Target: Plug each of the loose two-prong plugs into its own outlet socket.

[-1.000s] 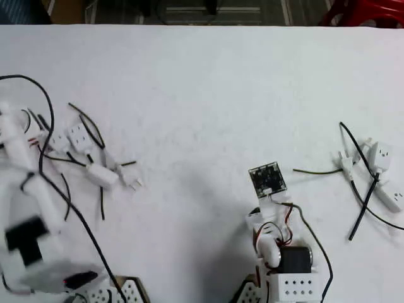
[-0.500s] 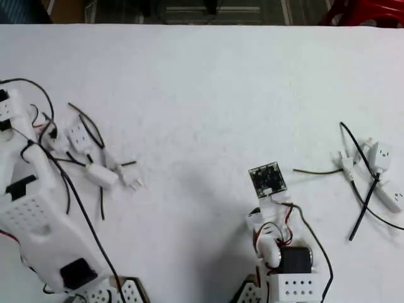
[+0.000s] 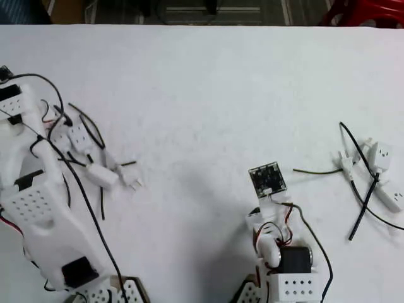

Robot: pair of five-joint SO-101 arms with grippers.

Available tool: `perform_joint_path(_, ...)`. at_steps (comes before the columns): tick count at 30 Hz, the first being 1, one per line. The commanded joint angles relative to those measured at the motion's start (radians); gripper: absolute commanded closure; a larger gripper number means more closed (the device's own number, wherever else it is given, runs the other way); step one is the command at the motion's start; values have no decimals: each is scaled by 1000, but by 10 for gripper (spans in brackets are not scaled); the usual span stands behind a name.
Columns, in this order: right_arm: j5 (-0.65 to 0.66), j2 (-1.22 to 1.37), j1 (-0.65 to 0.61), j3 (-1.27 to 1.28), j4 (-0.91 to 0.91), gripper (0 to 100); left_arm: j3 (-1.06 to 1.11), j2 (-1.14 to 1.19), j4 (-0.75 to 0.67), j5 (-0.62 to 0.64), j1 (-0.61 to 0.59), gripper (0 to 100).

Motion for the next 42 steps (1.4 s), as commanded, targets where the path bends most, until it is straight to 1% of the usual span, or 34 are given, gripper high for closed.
perform_joint_path(1, 0, -8, 7, 9, 8, 978, -41, 22, 0, -12, -7, 732)
perform_joint_path(6, 0, -8, 7, 9, 8, 978, -46, 107, -29, -12, -12, 745)
perform_joint_path(8, 0, -8, 7, 9, 8, 978, -87, 117, -8, -17, -12, 797)
perform_joint_path(12, 0, -8, 8, 9, 8, 978, -190, 114, 83, -17, -5, 946)
perform_joint_path(13, 0, -8, 8, 9, 8, 978, -226, 113, 103, -17, -4, 975)
perform_joint_path(14, 0, -8, 8, 9, 8, 978, -265, 111, 127, -18, 1, 980)
perform_joint_path(17, 0, -8, 8, 9, 8, 978, -431, 111, 229, -18, 19, 957)
perform_joint_path(20, 0, -8, 8, 9, 8, 978, -677, 111, 356, -29, 51, 954)
perform_joint_path(22, 0, -8, 8, 9, 8, 978, -864, 111, 442, -94, 82, 957)
perform_joint_path(23, 0, -8, 8, 9, 8, 978, -947, 111, 463, -129, 102, 958)
perform_joint_path(24, 0, -8, 8, 9, 8, 978, -1014, 111, 466, -164, 122, 958)
perform_joint_path(26, 0, -8, 7, 9, 8, 978, -1069, 108, 466, -230, 148, 958)
perform_joint_path(30, 0, -8, 7, 9, 8, 978, -1056, 108, 466, -354, 222, 958)
perform_joint_path(34, 0, -8, 7, 9, 8, 978, -930, 108, 466, -525, 360, 958)
perform_joint_path(38, 0, -8, 7, 9, 8, 978, -753, 110, 466, -675, 567, 956)
perform_joint_path(40, 0, -8, 7, 9, 8, 978, -672, 111, 463, -718, 697, 958)
perform_joint_path(42, 0, -8, 7, 9, 8, 978, -620, 120, 457, -726, 828, 958)
